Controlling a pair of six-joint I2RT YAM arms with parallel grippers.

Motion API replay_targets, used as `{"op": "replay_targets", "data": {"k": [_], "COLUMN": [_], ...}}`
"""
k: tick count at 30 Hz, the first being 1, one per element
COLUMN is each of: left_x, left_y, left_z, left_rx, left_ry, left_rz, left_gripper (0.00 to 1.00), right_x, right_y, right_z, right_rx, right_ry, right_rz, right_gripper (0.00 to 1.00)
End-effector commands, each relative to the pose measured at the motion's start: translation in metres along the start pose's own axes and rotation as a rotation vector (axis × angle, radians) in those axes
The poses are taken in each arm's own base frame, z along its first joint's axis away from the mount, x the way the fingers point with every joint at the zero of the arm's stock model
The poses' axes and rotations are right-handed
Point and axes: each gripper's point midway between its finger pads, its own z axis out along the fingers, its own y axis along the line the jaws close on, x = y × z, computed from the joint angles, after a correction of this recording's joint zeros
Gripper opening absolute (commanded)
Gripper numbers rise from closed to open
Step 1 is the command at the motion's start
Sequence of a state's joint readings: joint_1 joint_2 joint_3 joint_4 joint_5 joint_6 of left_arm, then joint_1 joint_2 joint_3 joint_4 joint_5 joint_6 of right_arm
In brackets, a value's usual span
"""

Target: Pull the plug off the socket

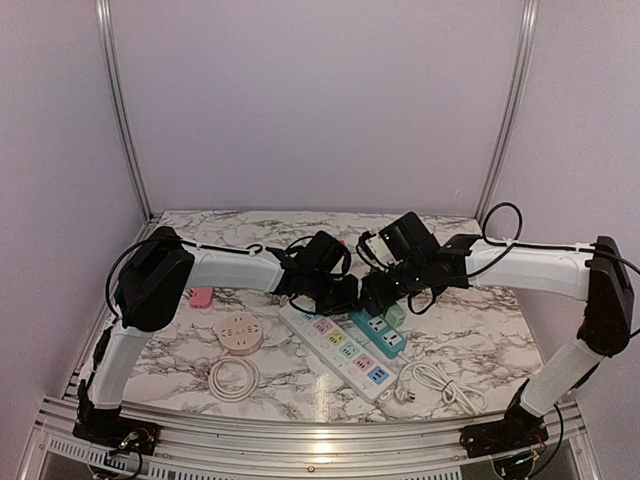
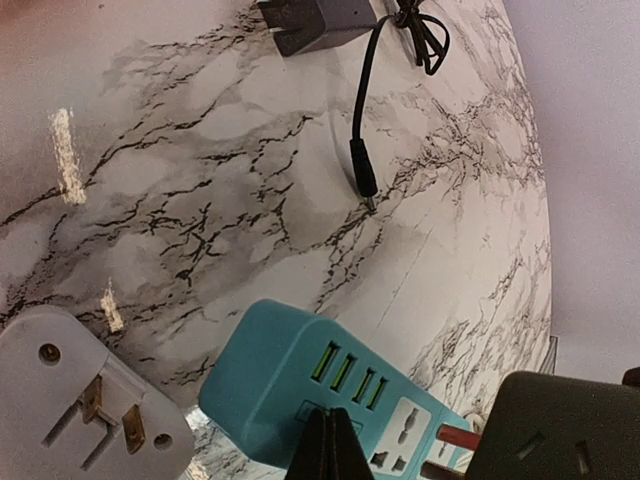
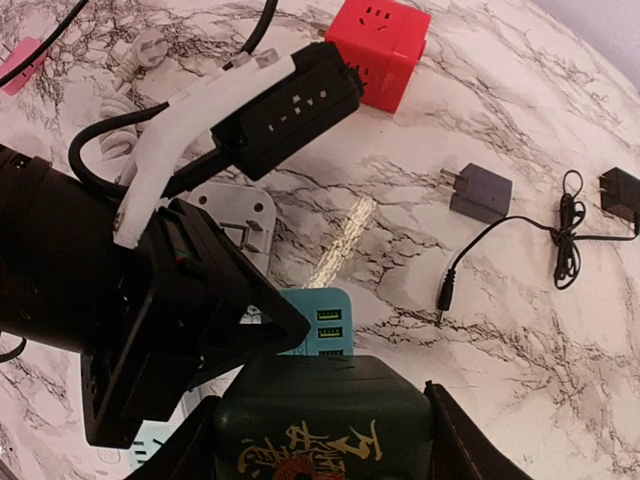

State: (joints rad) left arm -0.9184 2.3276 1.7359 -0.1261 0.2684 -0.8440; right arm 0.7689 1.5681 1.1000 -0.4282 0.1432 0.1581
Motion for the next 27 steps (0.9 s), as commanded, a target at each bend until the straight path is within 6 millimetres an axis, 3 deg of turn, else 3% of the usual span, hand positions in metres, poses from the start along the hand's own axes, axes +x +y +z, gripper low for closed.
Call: {"op": "replay_targets", "data": {"k": [1, 7, 11, 20, 27], "left_x": [0.034, -0.003, -0.019, -0.024, -0.025], "left_y": [0.056, 0.017, -0.001, -0.033, -0.053], "left_z": [0.005, -0.028, -0.056, -0.117, -0.160], "left_rx": [-0.196, -0.111, -0.058, 0.134, 0.339], "left_ry": [0.101, 0.007, -0.047, -0.144, -0.197], "left_rz": [-0.023, 0.000, 0.016, 0.025, -0.003], "left_gripper": [0.02, 0.05, 0.07, 0.18, 0.30], "right_x": [-0.026, -0.049, -0.069, -0.135, -0.166], "right_y": [-0.016, -0.034, -0.033, -0.008, 0.000], "right_z": [-0.027, -0.044, -0.052, -0.092, -0.112], "right_rx": [-0.008, -0.046, -0.112, -0.373, -0.502], "right_ry": [-0.082, -0.160, -0.227, -0.454, -0.579], "right_rz": [0.084, 0.240, 0.343, 0.509, 0.580], "right_gripper": [0.19, 0.16, 0.15, 0.14, 0.14]}}
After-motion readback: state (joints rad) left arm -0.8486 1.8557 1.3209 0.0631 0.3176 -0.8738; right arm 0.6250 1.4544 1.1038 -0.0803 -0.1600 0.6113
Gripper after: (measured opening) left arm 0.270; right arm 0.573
